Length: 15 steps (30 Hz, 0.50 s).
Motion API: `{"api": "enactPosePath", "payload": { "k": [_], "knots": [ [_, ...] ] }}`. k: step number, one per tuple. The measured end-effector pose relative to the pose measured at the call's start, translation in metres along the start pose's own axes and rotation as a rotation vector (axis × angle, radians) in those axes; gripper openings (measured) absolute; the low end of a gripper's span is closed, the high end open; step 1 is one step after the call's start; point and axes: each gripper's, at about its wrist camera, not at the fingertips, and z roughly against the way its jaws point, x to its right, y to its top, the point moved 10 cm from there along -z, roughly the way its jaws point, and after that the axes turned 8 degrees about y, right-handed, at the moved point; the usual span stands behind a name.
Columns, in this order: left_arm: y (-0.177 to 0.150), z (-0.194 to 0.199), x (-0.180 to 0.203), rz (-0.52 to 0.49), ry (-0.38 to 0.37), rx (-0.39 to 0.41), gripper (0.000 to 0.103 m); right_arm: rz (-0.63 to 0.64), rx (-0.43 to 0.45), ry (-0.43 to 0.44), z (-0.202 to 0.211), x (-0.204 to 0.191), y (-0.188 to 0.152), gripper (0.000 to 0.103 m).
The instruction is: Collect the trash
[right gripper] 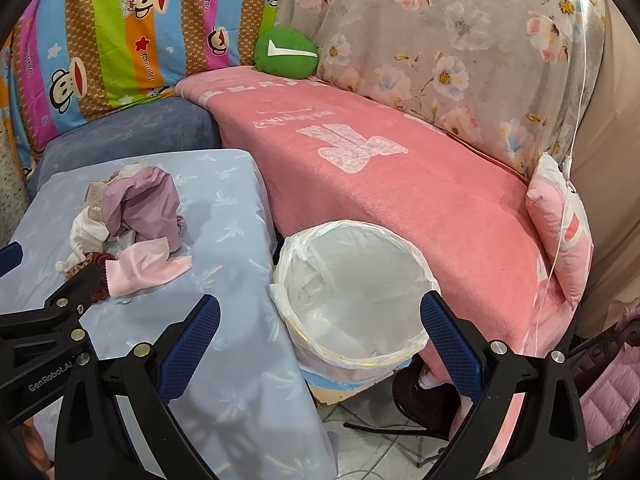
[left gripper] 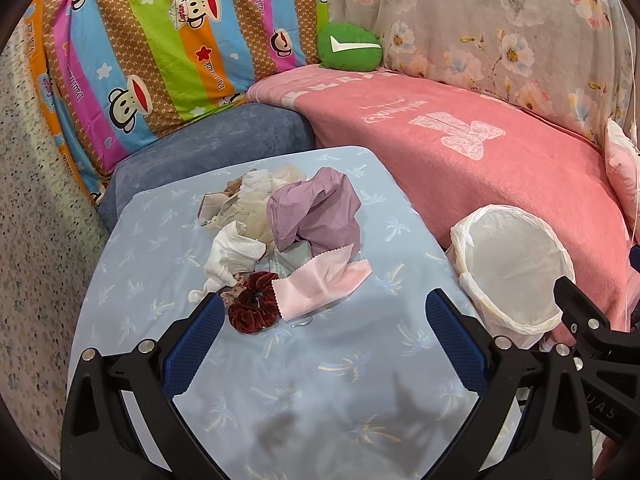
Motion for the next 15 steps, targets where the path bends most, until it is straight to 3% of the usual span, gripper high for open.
{"api": "enactPosePath", "payload": {
  "k": [15],
  "knots": [
    [0.0007,0.0005,0.0,0.002,-0.001,0.003,0.096,0.002,0.0,0.004,0.001,-0.0015,-0.0002,0.097]
  ]
}}
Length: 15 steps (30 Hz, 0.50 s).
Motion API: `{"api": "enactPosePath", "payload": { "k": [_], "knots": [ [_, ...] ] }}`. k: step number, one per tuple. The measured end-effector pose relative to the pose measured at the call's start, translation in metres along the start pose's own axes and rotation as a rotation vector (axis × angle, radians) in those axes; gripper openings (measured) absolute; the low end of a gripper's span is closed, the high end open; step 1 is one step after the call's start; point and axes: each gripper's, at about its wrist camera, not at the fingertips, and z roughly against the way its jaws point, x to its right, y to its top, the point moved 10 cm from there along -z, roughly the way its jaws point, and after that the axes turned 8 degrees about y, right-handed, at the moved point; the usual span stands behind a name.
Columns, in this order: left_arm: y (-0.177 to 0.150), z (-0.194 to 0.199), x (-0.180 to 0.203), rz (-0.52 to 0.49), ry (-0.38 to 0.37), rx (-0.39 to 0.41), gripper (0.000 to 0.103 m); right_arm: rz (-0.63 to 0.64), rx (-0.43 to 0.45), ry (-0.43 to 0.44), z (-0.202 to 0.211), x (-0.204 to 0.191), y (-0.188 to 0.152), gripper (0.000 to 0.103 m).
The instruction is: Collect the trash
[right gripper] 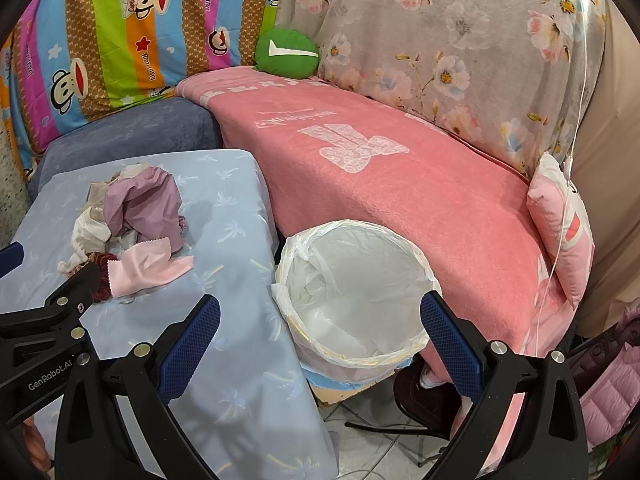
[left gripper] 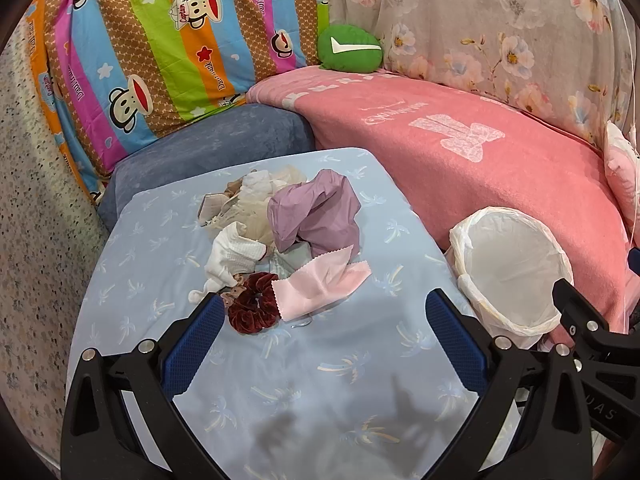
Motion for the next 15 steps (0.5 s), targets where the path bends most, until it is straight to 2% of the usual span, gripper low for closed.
{"api": "enactPosePath", "payload": {
  "k": [15],
  "knots": [
    [0.0043,0.0035,0.0045,0.003,-0.013,0.01,0.096,-0.007,0.002,-0.002,0.0023,0.0014,0.001,0.097]
  ]
}}
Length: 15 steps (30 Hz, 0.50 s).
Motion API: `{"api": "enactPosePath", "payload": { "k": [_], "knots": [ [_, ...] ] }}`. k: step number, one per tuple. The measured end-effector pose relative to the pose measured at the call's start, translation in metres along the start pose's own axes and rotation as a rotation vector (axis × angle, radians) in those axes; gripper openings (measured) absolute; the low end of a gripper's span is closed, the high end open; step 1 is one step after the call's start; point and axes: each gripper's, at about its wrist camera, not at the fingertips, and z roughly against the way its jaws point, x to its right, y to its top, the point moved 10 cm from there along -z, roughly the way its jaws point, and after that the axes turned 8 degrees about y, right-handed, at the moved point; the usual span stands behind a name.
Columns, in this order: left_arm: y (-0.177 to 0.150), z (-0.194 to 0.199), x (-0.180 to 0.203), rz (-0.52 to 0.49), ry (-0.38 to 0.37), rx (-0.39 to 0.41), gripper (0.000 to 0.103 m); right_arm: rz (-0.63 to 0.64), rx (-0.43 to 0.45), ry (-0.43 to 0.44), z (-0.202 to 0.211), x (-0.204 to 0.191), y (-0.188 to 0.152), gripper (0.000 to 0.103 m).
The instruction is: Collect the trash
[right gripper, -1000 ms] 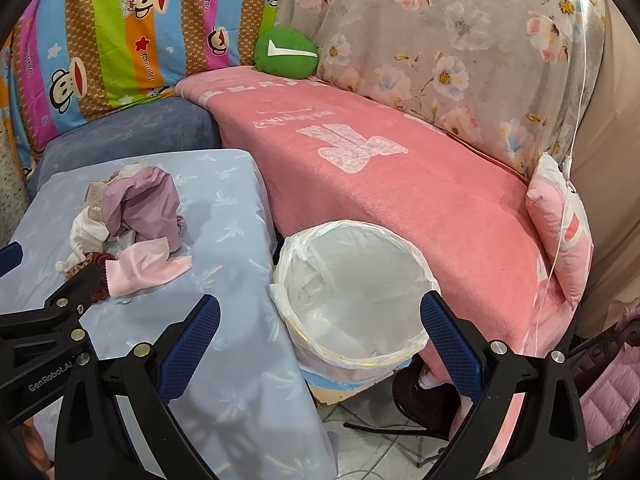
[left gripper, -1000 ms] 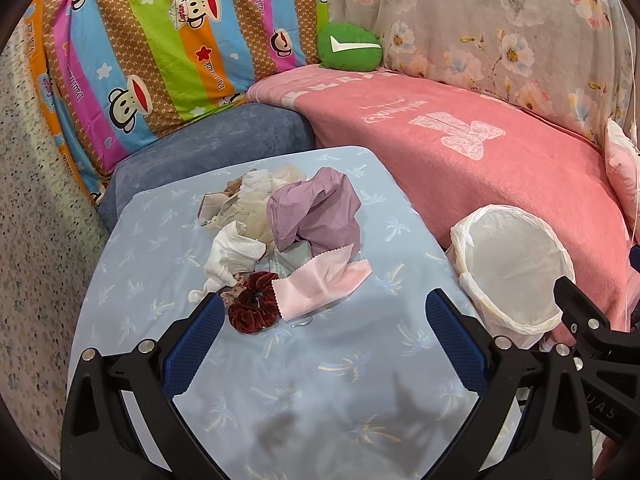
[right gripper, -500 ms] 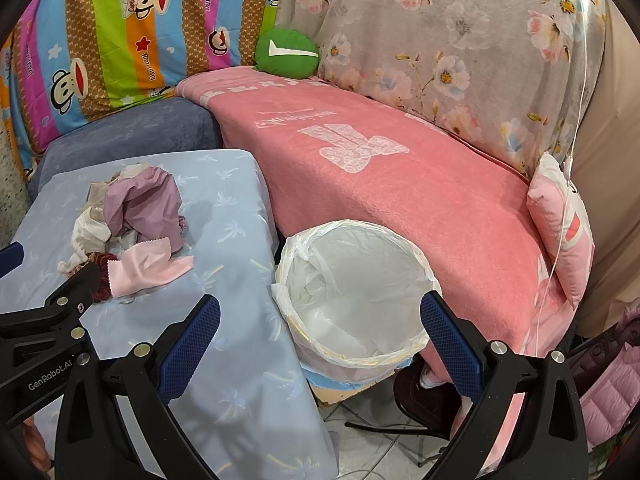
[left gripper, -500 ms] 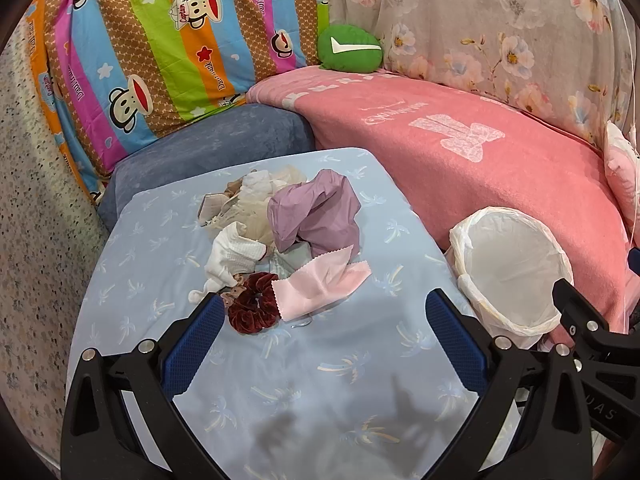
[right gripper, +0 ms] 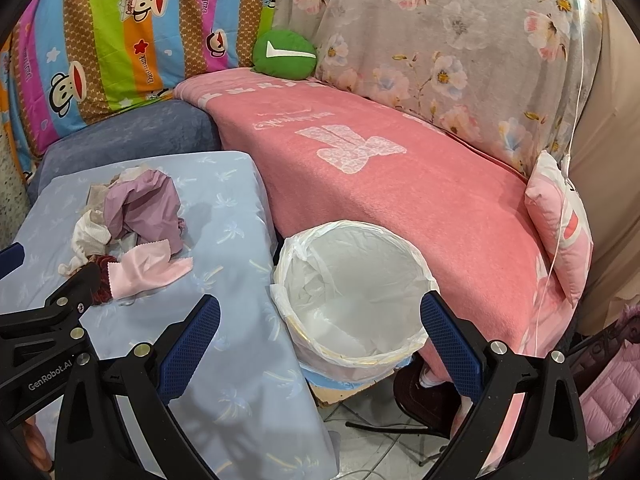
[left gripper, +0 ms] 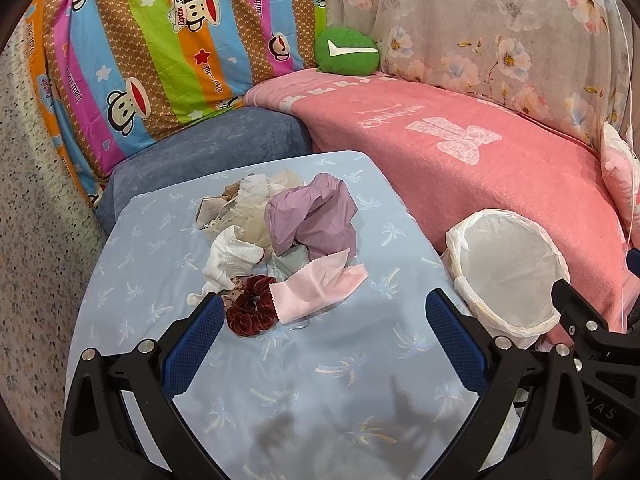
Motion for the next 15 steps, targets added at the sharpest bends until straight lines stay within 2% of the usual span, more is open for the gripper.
{"api": "enactPosePath", "payload": {
  "k": [15],
  "knots": [
    [-0.0001,-0.0013,-0.004,-0.003,-0.061,0.01,0.096,-0.032,0.017,-0.021,0.0069,0.0003,0.0033,0.097]
  ]
}}
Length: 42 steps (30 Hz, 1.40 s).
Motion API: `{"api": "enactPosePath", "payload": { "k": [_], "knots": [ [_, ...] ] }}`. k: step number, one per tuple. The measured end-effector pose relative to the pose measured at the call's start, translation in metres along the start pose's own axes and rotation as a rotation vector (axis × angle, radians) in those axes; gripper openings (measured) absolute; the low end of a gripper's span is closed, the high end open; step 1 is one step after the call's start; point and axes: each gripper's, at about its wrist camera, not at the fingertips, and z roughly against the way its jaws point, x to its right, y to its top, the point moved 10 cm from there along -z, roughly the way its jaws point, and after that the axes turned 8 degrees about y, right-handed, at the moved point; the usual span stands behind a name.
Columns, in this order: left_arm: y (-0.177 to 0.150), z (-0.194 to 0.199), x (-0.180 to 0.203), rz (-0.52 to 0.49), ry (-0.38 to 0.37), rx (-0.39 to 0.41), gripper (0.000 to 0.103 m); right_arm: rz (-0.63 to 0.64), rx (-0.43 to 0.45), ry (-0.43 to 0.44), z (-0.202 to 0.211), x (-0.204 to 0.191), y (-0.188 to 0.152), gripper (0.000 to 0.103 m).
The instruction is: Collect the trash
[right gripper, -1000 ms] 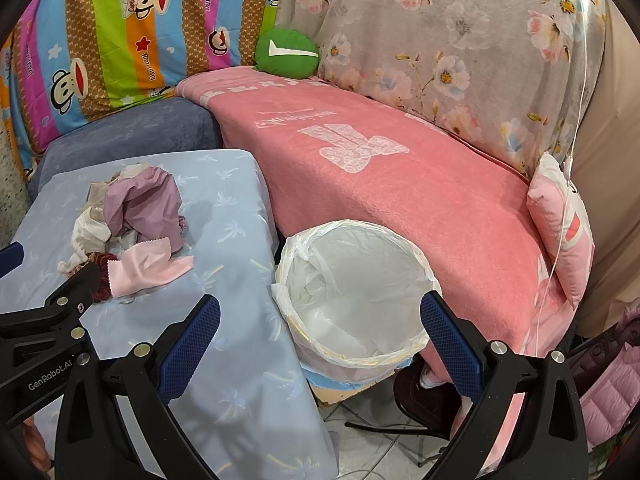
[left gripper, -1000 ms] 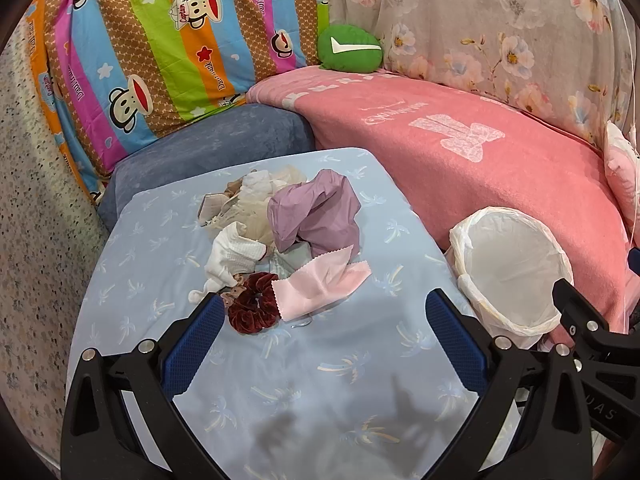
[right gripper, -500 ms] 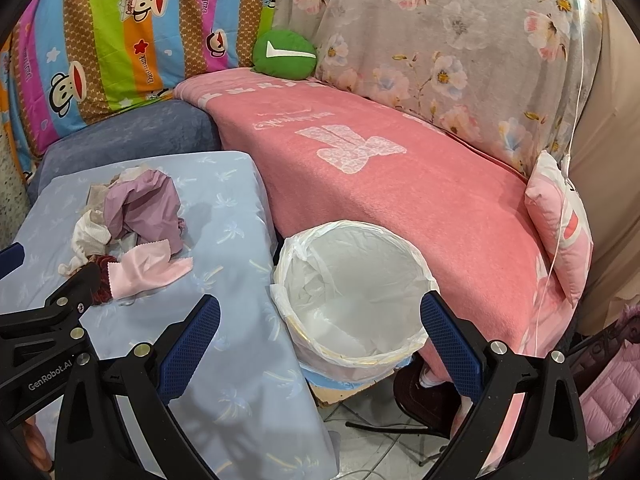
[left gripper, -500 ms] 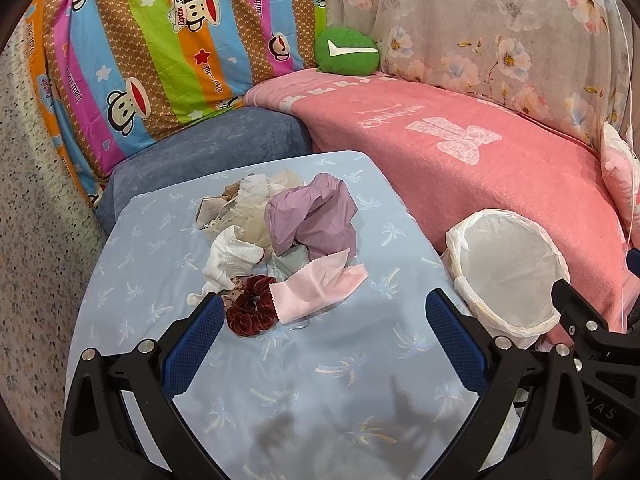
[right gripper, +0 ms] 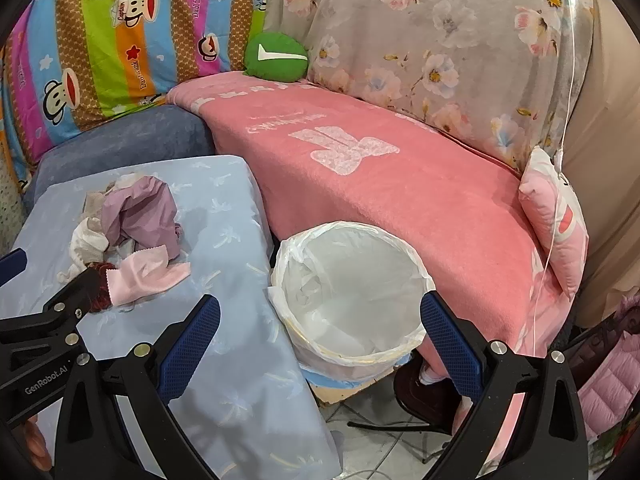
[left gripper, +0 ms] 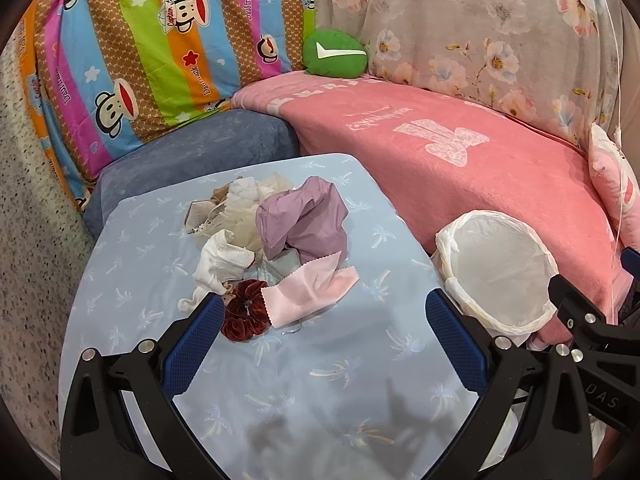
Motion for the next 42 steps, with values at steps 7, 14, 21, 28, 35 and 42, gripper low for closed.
{"api": "enactPosePath", "payload": {
  "k": [7,14,21,28,35,42],
  "knots": [
    [0.0,-0.002,-0.014,0.014,-0.041,0.0,0.096,-0.023,0.052,0.026,0.007,-0.015,0.009,0.097],
    [-0.001,-0.021,-0.065,0.073,0.012,-0.009,0.096,-0.038,0.092,0.109,0.006,-0.052,0.031,0.097],
    [-0.001,-0.043,-0.116,0.126,0.052,-0.006,0.096,-0.054,0.087,0.246,-0.015,-0.106,0.049,0.097],
    [-0.003,-0.077,-0.151,0.169,0.072,-0.028,0.096,-0.044,0.054,0.342,-0.057,-0.164,0.065,0.097],
    [-0.006,-0.117,-0.153,0.174,0.016,-0.068,0.096,-0.029,0.028,0.362,-0.105,-0.204,0.075,0.097],
    [-0.014,-0.152,-0.139,0.175,-0.036,-0.115,0.089,-0.049,-0.044,0.363,-0.151,-0.219,0.065,0.086]
  ]
}}
